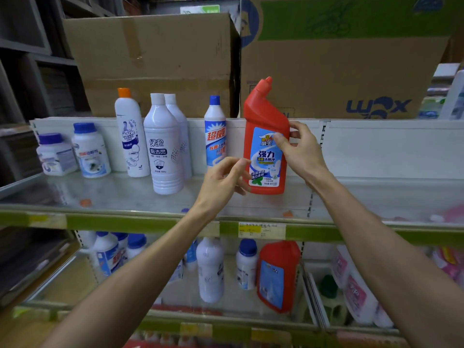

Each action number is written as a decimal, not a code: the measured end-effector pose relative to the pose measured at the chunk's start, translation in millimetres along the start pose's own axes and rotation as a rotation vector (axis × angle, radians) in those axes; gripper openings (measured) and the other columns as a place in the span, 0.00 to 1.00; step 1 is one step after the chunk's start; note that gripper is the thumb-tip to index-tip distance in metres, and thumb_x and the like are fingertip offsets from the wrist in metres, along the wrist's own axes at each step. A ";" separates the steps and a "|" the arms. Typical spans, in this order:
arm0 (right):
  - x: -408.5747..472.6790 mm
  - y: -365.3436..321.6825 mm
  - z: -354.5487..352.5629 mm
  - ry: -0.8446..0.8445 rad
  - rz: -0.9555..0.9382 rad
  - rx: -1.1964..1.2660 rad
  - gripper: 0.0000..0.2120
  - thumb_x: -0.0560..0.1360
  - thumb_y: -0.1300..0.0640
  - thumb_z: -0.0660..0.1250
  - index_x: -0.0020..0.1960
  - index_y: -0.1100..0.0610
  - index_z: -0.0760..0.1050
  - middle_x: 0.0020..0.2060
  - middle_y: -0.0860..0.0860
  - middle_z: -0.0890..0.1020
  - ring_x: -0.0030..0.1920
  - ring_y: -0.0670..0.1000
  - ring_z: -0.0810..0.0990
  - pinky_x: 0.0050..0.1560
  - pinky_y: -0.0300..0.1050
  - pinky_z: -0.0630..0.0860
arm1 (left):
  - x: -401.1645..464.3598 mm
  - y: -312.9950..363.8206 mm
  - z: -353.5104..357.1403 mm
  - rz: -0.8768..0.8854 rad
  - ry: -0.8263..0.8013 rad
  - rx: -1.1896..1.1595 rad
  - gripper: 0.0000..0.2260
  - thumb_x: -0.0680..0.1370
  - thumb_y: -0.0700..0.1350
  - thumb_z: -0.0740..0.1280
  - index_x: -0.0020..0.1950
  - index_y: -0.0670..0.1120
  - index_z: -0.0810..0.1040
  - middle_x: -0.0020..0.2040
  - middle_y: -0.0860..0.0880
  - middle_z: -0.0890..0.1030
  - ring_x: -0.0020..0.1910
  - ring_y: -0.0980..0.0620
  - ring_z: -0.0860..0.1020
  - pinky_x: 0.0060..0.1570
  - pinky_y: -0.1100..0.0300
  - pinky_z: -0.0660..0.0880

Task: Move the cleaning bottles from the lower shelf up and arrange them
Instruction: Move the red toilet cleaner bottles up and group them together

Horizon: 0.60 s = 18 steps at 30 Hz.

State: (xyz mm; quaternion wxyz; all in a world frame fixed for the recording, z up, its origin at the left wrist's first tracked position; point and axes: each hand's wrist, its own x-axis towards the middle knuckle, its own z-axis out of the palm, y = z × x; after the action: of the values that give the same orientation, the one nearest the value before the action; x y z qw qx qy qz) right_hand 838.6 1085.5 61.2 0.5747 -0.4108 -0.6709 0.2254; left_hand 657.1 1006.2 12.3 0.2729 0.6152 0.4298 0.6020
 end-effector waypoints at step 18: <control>-200.6 -65.2 -3.5 0.038 -0.192 -0.049 0.07 0.81 0.53 0.68 0.51 0.56 0.81 0.41 0.43 0.84 0.43 0.44 0.83 0.42 0.36 0.79 | -108.1 -34.6 -10.8 -0.075 -0.145 -0.173 0.13 0.84 0.47 0.62 0.49 0.43 0.83 0.34 0.48 0.82 0.31 0.46 0.81 0.37 0.53 0.79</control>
State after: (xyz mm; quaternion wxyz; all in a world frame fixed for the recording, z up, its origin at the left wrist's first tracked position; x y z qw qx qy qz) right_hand 823.3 885.8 -5.0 0.5962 -0.3627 -0.7014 0.1449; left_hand 649.8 928.2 -70.6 0.3777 0.6146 0.3780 0.5803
